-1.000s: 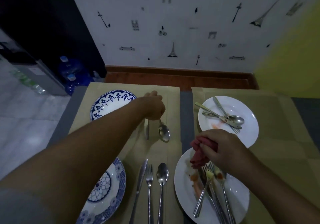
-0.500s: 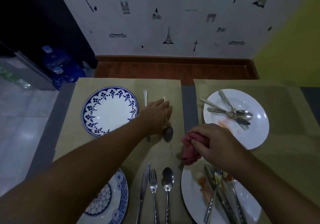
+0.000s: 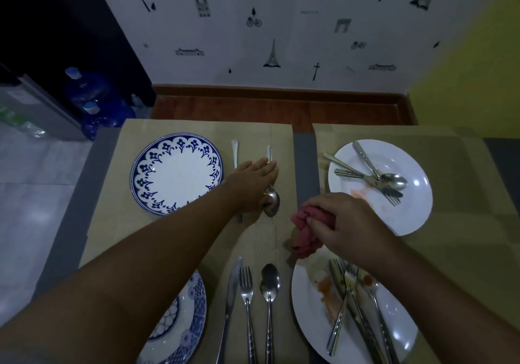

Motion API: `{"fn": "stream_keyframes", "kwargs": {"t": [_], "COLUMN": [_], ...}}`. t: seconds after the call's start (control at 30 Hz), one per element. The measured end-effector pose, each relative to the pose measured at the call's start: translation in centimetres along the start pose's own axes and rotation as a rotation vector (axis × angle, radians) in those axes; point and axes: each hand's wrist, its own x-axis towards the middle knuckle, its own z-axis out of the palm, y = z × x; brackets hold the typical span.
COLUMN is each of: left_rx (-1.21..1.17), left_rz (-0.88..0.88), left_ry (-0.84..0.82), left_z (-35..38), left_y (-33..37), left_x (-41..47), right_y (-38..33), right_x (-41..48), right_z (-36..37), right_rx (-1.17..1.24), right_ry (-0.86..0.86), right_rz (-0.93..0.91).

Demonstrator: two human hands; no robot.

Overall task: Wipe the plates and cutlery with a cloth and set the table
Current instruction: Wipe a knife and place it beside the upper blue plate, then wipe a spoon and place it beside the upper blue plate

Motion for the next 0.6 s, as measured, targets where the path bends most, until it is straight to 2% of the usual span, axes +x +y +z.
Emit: {"fn": "stream_keyframes", "kwargs": {"t": [0.17,0.33,0.47,0.53,0.6], "left_rx": [-0.128,-0.348,-0.555,-0.593,-0.641], "left_rz": [-0.051,-0.152,-0.282,-0.351,-0.407], "left_ry": [0.101,0.184,0.317,0.315,0.237], "left_z": [-1.3,-3.0,-1.8,-0.9,-0.2], "left_y": [2.4,10.1,16.3,19.4,22.2], "left_x": [-2.1,-6.0,-9.1,-10.4,-11.3], "right_y": [0.0,1.1,2.1,2.9,3.7], "right_x": [-1.0,-3.5,-6.2,-7.6,-9.1], "right_z": [-1.4,-3.9,-5.3,-5.6,-5.7], "right_rx": [-0.005,-0.001,-0.039,-0.061,-0.066], "right_ry": [0.035,0.061,0.088,0.103,0.104], "right_rz": [0.014,0.082,0.092,0.099,0.101]}}
